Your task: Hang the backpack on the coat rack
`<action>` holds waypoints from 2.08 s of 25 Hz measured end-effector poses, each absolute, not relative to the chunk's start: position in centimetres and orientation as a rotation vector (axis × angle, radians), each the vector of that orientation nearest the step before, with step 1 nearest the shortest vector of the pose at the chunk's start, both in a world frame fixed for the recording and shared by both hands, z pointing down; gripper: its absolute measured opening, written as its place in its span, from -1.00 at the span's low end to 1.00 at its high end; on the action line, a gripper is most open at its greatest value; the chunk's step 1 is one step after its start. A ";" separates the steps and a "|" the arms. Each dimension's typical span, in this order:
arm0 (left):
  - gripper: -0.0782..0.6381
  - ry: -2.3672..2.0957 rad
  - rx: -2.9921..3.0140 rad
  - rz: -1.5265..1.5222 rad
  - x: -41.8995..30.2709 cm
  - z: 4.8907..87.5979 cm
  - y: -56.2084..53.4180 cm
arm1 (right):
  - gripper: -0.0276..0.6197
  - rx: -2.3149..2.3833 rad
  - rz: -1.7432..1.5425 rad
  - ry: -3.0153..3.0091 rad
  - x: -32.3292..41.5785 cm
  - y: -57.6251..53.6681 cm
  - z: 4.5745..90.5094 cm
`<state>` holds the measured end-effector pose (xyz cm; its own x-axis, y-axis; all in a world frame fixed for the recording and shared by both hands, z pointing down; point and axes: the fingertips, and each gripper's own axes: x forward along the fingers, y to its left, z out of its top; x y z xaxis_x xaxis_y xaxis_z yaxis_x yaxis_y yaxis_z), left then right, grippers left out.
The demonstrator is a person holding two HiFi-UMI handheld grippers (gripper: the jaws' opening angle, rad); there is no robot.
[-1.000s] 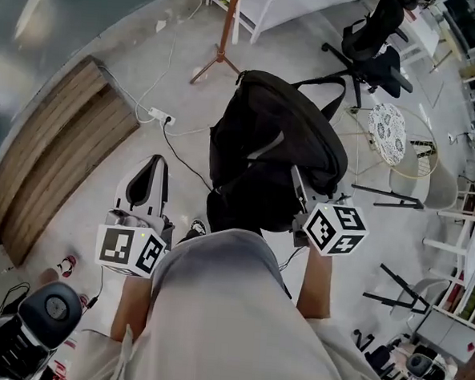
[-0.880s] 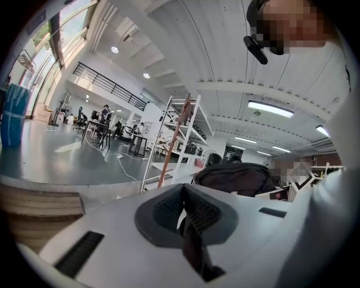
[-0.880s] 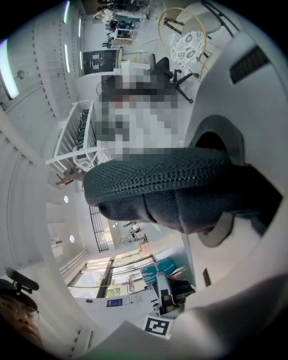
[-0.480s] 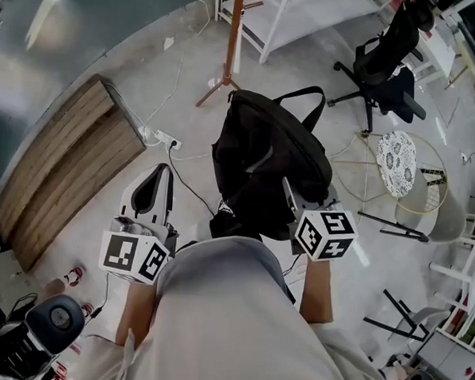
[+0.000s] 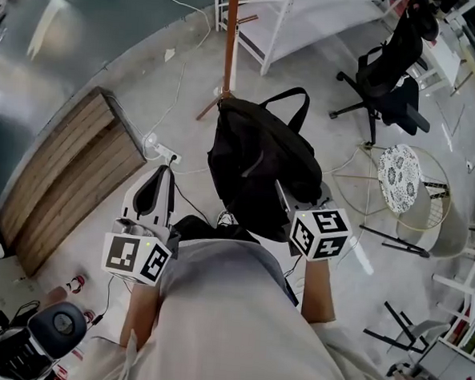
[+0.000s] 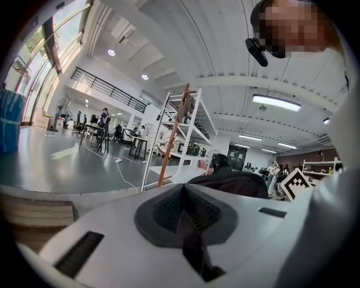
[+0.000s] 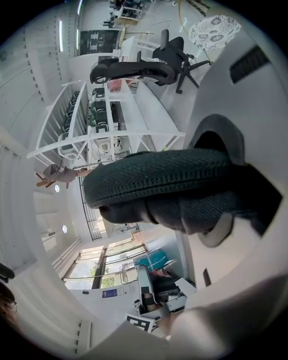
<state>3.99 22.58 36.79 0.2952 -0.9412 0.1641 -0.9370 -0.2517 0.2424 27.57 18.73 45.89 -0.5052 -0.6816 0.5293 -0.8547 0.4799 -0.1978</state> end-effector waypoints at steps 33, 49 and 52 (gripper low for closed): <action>-0.76 -1.579 2.342 -0.116 -4.8 35.0 0.7 | -0.33 1.187 0.554 -2.370 14.7 -1.4 40.4; -0.76 -1.488 2.371 -0.168 -12.0 34.9 -8.2 | -0.33 1.197 0.586 -2.338 6.5 -9.0 40.0; -0.76 -1.470 2.372 -0.172 -13.1 34.9 -9.7 | -0.33 1.209 0.581 -2.334 5.3 -10.5 39.7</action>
